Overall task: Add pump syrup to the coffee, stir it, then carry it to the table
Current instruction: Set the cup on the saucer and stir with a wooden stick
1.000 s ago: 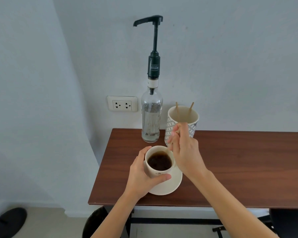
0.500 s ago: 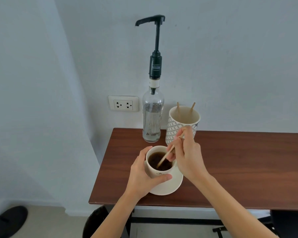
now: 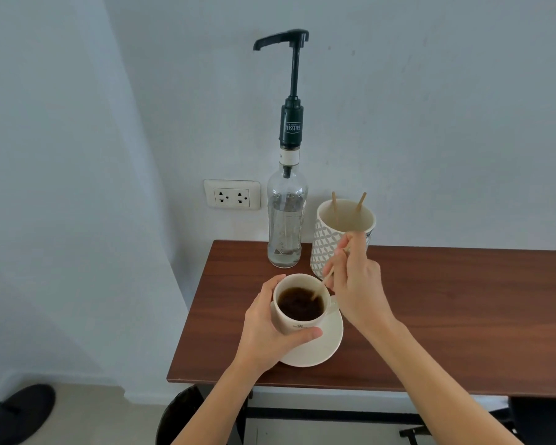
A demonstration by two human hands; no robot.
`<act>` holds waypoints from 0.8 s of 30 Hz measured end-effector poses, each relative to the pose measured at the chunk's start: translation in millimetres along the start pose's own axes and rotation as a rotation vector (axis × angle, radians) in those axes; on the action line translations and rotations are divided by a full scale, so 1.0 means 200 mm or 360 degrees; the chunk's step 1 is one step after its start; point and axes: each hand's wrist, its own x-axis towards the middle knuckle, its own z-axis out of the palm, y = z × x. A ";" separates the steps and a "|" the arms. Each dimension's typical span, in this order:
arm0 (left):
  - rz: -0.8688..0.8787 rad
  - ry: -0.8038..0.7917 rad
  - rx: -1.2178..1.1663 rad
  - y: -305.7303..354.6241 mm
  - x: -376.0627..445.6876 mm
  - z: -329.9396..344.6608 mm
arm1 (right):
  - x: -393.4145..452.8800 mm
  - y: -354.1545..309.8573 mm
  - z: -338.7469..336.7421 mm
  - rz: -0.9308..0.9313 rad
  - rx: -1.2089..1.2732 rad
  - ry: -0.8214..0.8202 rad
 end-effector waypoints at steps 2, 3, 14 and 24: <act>0.0002 0.0003 -0.0003 0.00 0.00 0.00 | -0.01 -0.01 -0.01 0.0060 0.0044 -0.0061; 0.0001 0.0001 -0.0002 0.00 0.00 0.00 | -0.02 -0.01 0.01 0.0093 0.0096 -0.0109; -0.0034 -0.0011 0.0013 -0.01 0.00 0.00 | -0.04 -0.02 0.00 0.0167 0.0172 -0.0143; -0.0129 -0.0024 0.0063 0.01 0.00 0.00 | -0.02 0.00 -0.10 -0.0155 0.0061 -0.0006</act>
